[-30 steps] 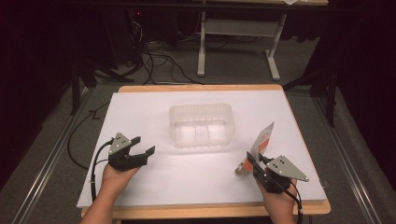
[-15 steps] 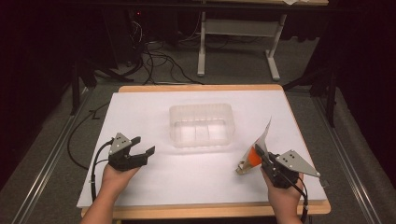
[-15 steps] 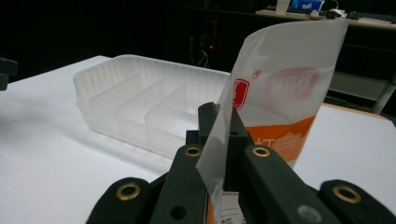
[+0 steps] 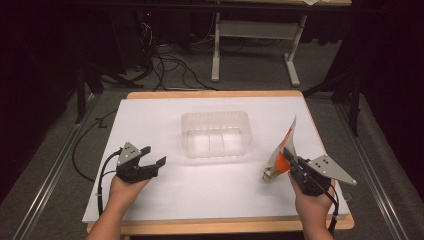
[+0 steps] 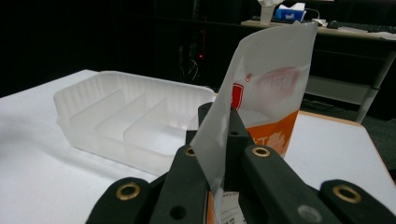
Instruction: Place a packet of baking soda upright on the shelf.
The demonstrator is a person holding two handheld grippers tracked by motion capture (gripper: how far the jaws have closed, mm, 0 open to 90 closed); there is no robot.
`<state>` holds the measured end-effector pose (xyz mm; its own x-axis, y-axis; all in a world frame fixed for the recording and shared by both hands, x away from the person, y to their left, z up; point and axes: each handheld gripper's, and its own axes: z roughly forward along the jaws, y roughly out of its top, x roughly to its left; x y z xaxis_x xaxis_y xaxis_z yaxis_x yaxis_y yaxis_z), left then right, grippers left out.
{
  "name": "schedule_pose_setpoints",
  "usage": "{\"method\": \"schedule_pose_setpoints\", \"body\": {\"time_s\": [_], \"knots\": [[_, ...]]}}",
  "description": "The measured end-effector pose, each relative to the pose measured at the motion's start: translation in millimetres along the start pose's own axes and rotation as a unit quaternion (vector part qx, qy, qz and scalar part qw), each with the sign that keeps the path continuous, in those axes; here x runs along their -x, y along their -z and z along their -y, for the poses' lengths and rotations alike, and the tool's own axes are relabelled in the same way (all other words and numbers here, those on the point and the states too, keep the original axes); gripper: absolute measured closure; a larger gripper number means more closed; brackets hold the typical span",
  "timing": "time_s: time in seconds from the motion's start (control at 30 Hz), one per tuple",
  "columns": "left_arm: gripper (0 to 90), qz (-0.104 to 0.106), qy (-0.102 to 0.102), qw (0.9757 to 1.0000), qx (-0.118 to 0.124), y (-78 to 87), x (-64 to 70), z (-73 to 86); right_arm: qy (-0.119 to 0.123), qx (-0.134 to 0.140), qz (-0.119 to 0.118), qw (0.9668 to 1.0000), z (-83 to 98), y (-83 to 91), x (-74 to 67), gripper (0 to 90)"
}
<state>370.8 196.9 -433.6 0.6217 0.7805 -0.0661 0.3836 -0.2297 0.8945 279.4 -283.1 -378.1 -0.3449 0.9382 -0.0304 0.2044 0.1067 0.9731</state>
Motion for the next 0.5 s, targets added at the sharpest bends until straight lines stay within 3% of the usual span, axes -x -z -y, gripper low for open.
{"method": "schedule_pose_setpoints", "body": {"time_s": [0.3,0.5], "knots": [[28.6,-0.002,0.001,1.0,0.002,1.4,-0.2,0.2,0.011,0.018,-0.01,0.9997,-18.0,2.2,3.2,90.0],[28.6,-0.003,0.001,1.0,0.002,2.1,-1.0,0.2,0.021,0.031,-0.025,0.999,-42.8,-5.1,-0.1,90.0]]}}
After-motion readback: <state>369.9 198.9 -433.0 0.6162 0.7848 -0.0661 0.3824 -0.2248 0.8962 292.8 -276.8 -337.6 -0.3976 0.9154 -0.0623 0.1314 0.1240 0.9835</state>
